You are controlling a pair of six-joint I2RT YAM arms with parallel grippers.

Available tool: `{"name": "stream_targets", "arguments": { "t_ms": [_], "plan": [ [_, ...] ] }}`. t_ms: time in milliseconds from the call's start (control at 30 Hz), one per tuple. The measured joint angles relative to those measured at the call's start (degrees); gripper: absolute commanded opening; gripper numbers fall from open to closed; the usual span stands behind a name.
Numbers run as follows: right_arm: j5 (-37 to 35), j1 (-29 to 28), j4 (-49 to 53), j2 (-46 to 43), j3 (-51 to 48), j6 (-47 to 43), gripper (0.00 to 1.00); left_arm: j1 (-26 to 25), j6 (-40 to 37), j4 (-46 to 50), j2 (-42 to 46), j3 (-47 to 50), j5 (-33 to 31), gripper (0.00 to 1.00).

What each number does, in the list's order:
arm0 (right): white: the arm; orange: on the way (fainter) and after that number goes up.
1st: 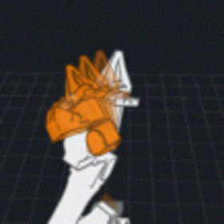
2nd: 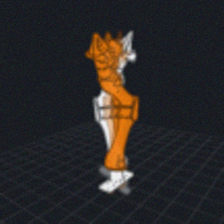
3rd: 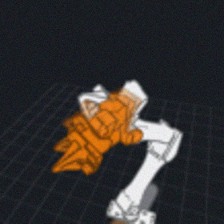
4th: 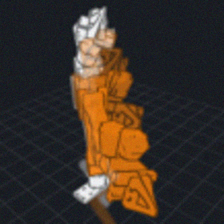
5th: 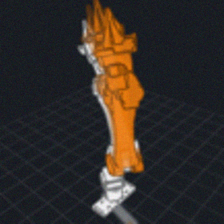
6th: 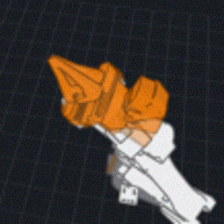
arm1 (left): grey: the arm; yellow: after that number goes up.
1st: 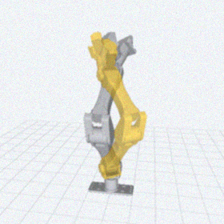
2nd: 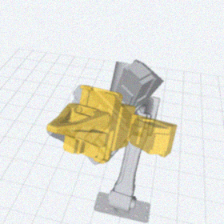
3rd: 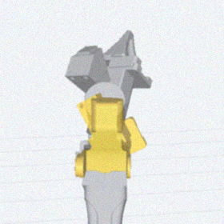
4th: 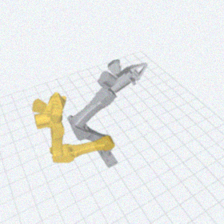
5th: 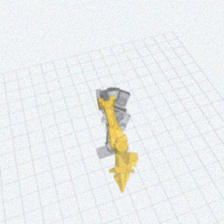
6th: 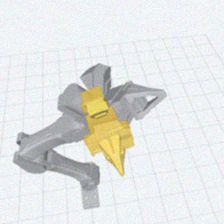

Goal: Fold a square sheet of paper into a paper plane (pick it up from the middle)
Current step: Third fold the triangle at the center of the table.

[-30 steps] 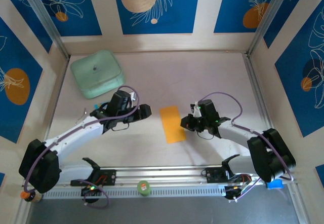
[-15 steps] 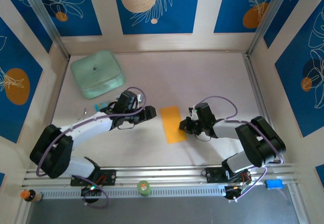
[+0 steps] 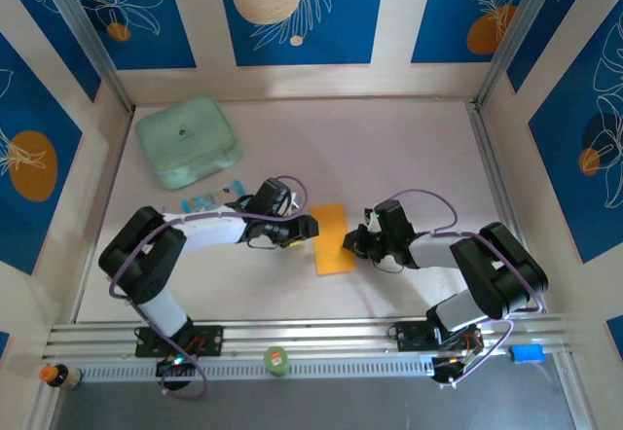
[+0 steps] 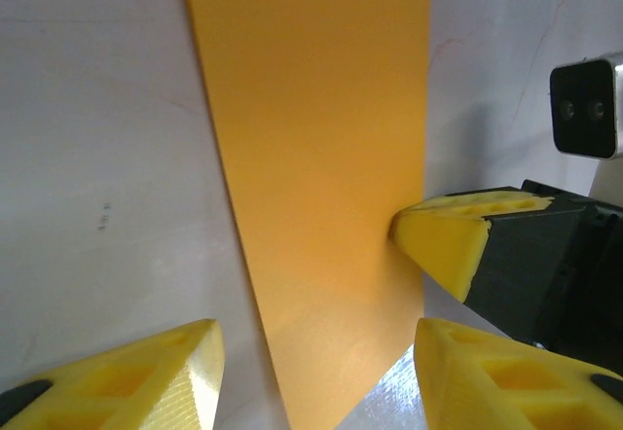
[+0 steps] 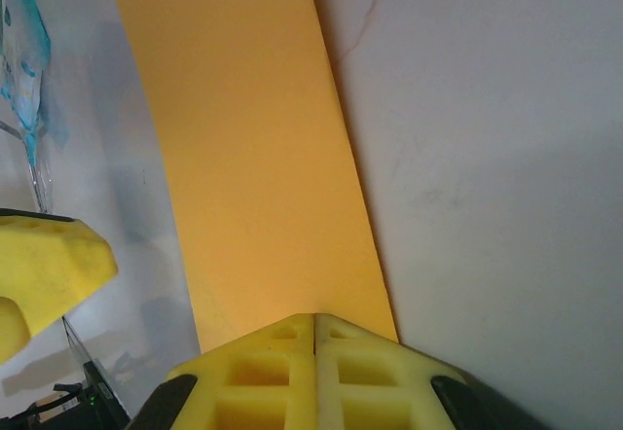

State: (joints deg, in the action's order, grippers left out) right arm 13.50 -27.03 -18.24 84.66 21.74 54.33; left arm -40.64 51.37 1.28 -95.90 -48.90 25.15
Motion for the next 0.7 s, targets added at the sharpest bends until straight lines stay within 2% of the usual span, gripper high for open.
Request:
{"name": "stream_targets", "arguments": {
  "t_ms": [500,700],
  "plan": [
    [-0.2,-0.2,0.1,0.0,0.0,0.5,0.00,-0.8,2.8,-1.7,-5.0,-0.5,1.2,0.46],
    [-0.2,-0.2,0.1,0.0,0.0,0.5,0.00,-0.6,3.9,-1.7,-5.5,-0.6,1.6,0.39]
  ]
}}
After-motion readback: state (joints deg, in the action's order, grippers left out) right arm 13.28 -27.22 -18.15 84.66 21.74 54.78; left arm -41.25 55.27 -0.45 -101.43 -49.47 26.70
